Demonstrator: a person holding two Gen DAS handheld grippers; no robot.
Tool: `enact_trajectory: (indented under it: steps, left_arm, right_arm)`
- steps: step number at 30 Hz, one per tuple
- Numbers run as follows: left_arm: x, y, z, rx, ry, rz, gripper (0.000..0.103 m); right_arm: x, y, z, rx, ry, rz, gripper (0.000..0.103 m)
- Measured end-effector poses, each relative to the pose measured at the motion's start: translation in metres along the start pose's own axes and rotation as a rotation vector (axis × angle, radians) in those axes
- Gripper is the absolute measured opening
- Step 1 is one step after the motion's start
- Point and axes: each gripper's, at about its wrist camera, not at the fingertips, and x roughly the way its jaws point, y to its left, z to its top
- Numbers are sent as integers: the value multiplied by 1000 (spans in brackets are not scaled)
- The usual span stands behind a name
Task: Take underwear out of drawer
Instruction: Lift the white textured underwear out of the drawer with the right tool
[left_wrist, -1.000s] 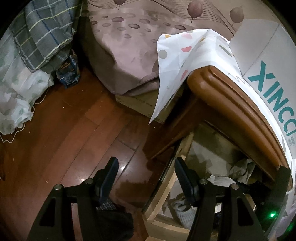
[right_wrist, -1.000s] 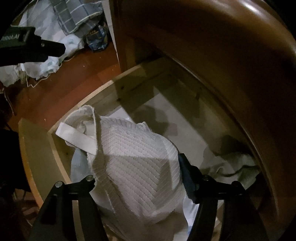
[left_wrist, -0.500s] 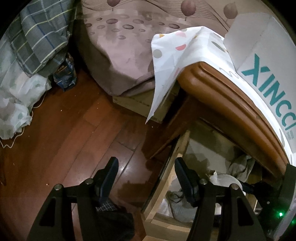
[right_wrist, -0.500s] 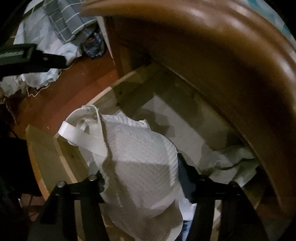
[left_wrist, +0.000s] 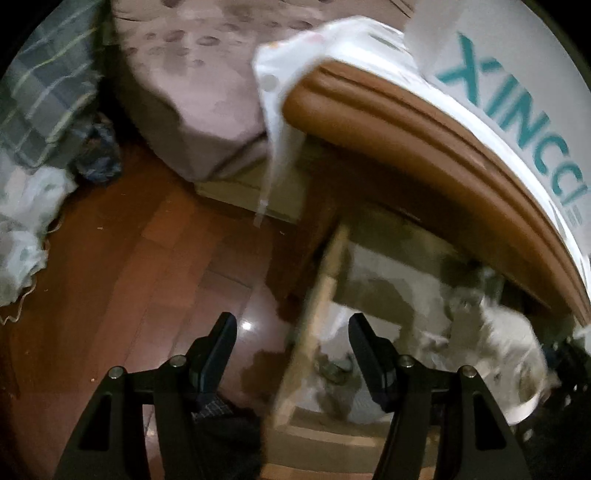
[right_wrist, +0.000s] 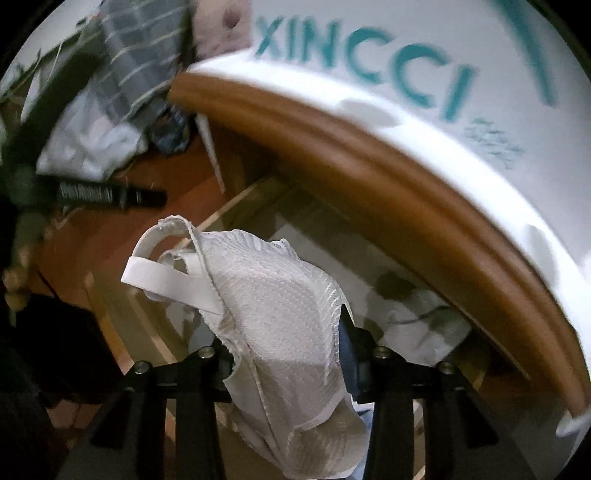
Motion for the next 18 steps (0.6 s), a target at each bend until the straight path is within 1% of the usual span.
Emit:
enact_trajectory:
  steps: [3, 5, 9, 12, 15, 18]
  left_arm:
    - [11, -13, -5, 43, 54, -36, 65]
    - [15, -18, -7, 66, 73, -45, 65]
    - [26, -30, -11, 97, 117, -61, 65]
    - [35, -38, -15, 103, 158, -97, 65]
    - [41, -43, -19, 125, 182, -99, 65]
    - [45, -51, -26, 151, 192, -89, 65]
  right_arm:
    - [-17, -12, -6, 84, -43, -9, 37]
    - [-25, -18, -11, 139, -63, -22, 37]
    - [-37, -29, -27, 254, -87, -76, 35]
    - [-42, -41, -38, 355, -100, -113, 35]
    - [-44, -51, -48, 427, -101, -146, 34]
    - [-41, -57, -55, 465, -91, -178, 34]
